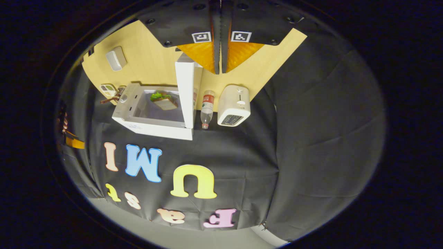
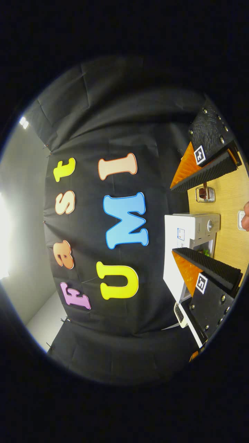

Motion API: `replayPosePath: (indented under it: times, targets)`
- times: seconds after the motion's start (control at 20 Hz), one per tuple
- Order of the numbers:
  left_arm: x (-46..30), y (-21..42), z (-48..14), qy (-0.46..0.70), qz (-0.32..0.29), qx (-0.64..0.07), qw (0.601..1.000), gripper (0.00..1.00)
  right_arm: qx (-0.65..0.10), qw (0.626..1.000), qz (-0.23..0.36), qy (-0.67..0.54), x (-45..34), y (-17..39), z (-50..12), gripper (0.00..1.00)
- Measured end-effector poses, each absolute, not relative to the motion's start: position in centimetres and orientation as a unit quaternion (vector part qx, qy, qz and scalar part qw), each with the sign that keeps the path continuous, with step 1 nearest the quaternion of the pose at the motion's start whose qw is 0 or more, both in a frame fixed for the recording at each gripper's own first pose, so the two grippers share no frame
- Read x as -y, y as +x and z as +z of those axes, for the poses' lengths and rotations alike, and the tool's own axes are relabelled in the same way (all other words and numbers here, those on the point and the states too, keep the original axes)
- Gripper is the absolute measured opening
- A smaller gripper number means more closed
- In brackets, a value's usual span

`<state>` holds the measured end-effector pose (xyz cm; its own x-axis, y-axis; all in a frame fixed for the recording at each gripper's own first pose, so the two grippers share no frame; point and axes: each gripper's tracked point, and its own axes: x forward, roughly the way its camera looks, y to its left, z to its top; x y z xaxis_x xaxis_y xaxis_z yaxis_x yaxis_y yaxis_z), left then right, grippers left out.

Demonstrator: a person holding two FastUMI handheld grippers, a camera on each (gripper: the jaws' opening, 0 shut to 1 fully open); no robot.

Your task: Open the microwave oven with the left hand, put the food in, and close the microwave oven.

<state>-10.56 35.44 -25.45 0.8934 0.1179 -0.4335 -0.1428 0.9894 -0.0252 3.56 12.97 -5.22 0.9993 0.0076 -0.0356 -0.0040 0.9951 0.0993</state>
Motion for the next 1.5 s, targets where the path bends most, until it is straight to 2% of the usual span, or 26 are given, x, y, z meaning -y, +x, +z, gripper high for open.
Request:
replayPosePath:
  times: [0.3, 0.55, 1.0, 1.5]
  targets:
    - [-32.2, -10.1, -26.1, 0.004, 0.041, -0.235, 0.971, 0.07, -0.025, 0.999, -0.007, 0.042, -11.3, 3.7, -5.4, 0.97]
    - [-28.3, -10.0, -26.4, -0.017, 0.020, -0.240, 0.970, 0.07, -0.026, 0.999, -0.006, 0.037, -10.2, 3.9, -5.3, 0.97]
    - [-15.2, -7.4, -27.4, -0.047, -0.090, -0.250, 0.963, 0.07, -0.027, 1.000, -0.004, 0.015, -7.9, 4.7, -5.2, 0.97]
    - [-6.8, -1.3, -26.9, -0.040, -0.171, -0.247, 0.953, 0.07, -0.023, 0.999, -0.034, 0.032, -4.3, 4.2, -5.5, 0.98]
